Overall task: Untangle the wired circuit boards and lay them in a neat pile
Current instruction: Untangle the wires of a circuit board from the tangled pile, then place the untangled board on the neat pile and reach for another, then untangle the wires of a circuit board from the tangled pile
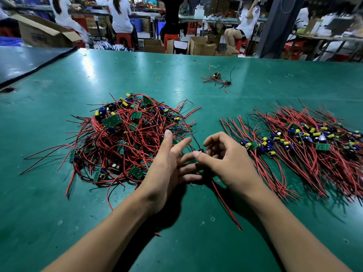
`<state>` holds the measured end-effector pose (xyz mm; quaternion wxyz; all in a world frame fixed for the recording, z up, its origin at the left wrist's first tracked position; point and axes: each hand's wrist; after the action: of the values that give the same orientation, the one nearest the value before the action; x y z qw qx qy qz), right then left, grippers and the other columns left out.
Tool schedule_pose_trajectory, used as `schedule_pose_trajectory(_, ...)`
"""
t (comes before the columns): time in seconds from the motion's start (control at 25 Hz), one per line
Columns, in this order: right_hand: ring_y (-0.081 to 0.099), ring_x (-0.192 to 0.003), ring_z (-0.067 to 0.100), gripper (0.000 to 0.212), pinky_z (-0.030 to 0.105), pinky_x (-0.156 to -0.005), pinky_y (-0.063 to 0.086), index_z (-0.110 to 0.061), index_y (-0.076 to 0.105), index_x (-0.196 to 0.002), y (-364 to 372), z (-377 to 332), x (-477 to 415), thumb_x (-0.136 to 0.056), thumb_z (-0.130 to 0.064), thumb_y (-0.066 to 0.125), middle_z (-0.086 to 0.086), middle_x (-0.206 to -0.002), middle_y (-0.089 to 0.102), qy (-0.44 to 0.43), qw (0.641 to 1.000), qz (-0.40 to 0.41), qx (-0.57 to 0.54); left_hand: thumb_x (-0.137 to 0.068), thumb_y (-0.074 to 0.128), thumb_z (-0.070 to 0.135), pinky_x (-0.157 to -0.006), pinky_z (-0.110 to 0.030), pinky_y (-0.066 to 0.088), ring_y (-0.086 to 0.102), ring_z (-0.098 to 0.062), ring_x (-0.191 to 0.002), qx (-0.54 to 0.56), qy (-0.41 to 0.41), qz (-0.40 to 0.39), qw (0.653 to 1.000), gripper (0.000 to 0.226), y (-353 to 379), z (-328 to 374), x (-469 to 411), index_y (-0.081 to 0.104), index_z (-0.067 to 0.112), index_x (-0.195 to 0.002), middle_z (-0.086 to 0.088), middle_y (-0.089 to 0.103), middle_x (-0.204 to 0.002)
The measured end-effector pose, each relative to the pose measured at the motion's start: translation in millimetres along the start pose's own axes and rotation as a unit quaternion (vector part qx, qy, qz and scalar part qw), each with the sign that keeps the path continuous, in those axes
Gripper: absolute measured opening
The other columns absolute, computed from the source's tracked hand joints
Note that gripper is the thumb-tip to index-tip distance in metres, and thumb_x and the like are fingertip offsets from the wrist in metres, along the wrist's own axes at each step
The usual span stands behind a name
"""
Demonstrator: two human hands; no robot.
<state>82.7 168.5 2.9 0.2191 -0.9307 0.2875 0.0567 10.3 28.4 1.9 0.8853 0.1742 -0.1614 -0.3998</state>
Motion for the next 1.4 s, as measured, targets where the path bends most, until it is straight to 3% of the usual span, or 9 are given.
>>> schedule_pose_trajectory(0.12, 0.054, -0.061, 0.005, 0.018, 0.018, -0.063, 0.046, -0.018, 0.067, -0.084, -12.9, 8.0, -9.8, -0.08, -0.023, 0.083, -0.006, -0.072, 0.067, 0.006, 0.996, 0.079, 0.029, -0.083, 0.049, 0.057, -0.078, -0.034, 0.058, 0.07, -0.023, -0.095, -0.064, 0.032, 0.03, 0.997, 0.057, 4.1, -4.9, 4.4, 0.058, 0.019, -0.125, -0.011, 0.07, -0.115)
schedule_pose_trajectory(0.2, 0.059, -0.066, 0.006, 0.014, 0.02, -0.067, 0.045, -0.019, 0.071, -0.085, -27.4, 15.7, -16.1, -0.082, -0.027, 0.081, -0.003, -0.078, 0.07, 0.02, 0.986, 0.137, 0.098, -0.089, 0.067, 0.02, -0.078, -0.028, 0.058, 0.071, -0.018, -0.091, -0.178, 0.086, 0.042, 0.979, 0.024, 4.3, -9.1, 8.7, 0.066, 0.013, -0.111, -0.011, 0.073, -0.107)
schedule_pose_trajectory(0.32, 0.059, -0.09, 0.02, 0.021, 0.028, -0.085, 0.043, -0.021, 0.073, -0.1, -39.7, 23.7, -17.8, -0.085, -0.035, 0.077, 0.003, -0.102, 0.063, 0.045, 0.952, 0.184, 0.241, -0.085, 0.068, -0.003, -0.088, -0.023, 0.054, 0.07, -0.008, -0.092, -0.353, 0.146, 0.041, 0.923, 0.026, 3.8, -14.6, 14.0, 0.072, 0.017, -0.102, 0.002, 0.075, -0.097)
schedule_pose_trajectory(0.44, 0.06, -0.094, 0.021, 0.019, 0.033, -0.092, 0.047, -0.019, 0.074, -0.101, -28.8, 17.9, -14.0, -0.086, -0.03, 0.077, 0.001, -0.102, 0.059, -0.031, 0.956, 0.153, 0.249, -0.082, 0.068, -0.004, -0.087, -0.017, 0.052, 0.066, 0.0, -0.088, -0.458, 0.221, 0.039, 0.86, 0.026, 8.8, -15.2, 16.1, 0.075, 0.014, -0.1, 0.006, 0.074, -0.095)
schedule_pose_trajectory(0.56, 0.063, -0.085, 0.018, 0.01, 0.035, -0.089, 0.051, -0.02, 0.075, -0.097, -9.9, 16.2, -9.5, -0.088, -0.026, 0.073, 0.0, -0.098, 0.065, -0.05, 0.972, 0.042, 0.228, -0.079, 0.069, -0.004, -0.084, -0.016, 0.051, 0.065, -0.001, -0.086, -0.477, 0.261, 0.044, 0.838, 0.025, 9.9, -14.8, 17.2, 0.076, 0.011, -0.097, 0.004, 0.074, -0.092)
schedule_pose_trajectory(0.76, 0.056, -0.116, 0.026, 0.027, 0.042, -0.104, 0.042, -0.017, 0.072, -0.114, -10.8, 25.7, -11.5, -0.092, -0.032, 0.067, 0.007, -0.117, 0.063, 0.007, 0.947, 0.042, 0.319, -0.081, 0.064, -0.004, -0.082, -0.016, 0.052, 0.068, 0.001, -0.083, -0.445, 0.223, 0.058, 0.865, 0.025, 10.8, -11.6, 19.3, 0.076, 0.014, -0.093, 0.008, 0.075, -0.089)
schedule_pose_trajectory(1.12, 0.058, -0.083, 0.006, 0.019, 0.021, -0.079, 0.044, -0.016, 0.078, -0.093, 26.4, 12.6, -7.6, -0.091, -0.031, 0.067, -0.003, -0.087, 0.064, -0.126, 0.984, 0.014, 0.125, -0.075, 0.057, -0.011, -0.062, -0.034, 0.049, 0.057, -0.015, -0.06, -0.314, 0.174, 0.14, 0.923, 0.024, 3.3, -8.1, 11.4, 0.067, 0.011, -0.069, -0.002, 0.065, -0.062)
schedule_pose_trajectory(1.32, 0.048, -0.097, 0.02, 0.028, 0.033, -0.086, 0.039, -0.025, 0.076, -0.107, 30.1, 18.4, -24.1, -0.082, -0.038, 0.079, -0.003, -0.095, 0.043, -0.122, 0.958, 0.069, 0.251, -0.073, 0.055, -0.01, -0.056, -0.031, 0.045, 0.053, -0.011, -0.056, -0.337, 0.172, 0.139, 0.915, 0.022, 6.1, -7.4, 11.2, 0.065, 0.01, -0.069, -0.002, 0.063, -0.059)
schedule_pose_trajectory(1.4, 0.043, -0.107, 0.02, 0.037, 0.032, -0.089, 0.029, -0.034, 0.073, -0.116, 32.8, 14.7, -36.4, -0.081, -0.044, 0.078, -0.005, -0.102, 0.04, -0.098, 0.947, 0.017, 0.304, -0.072, 0.055, -0.011, -0.057, -0.024, 0.045, 0.054, -0.008, -0.055, -0.34, 0.18, 0.146, 0.911, 0.028, 5.3, -6.3, 12.0, 0.064, 0.015, -0.066, 0.009, 0.062, -0.056)
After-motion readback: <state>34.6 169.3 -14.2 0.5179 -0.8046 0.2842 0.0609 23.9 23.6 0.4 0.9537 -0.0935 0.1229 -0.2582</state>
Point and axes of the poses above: each hand's wrist, its own x-axis away from the middle knuckle, its own y-axis out of the palm, z = x × y
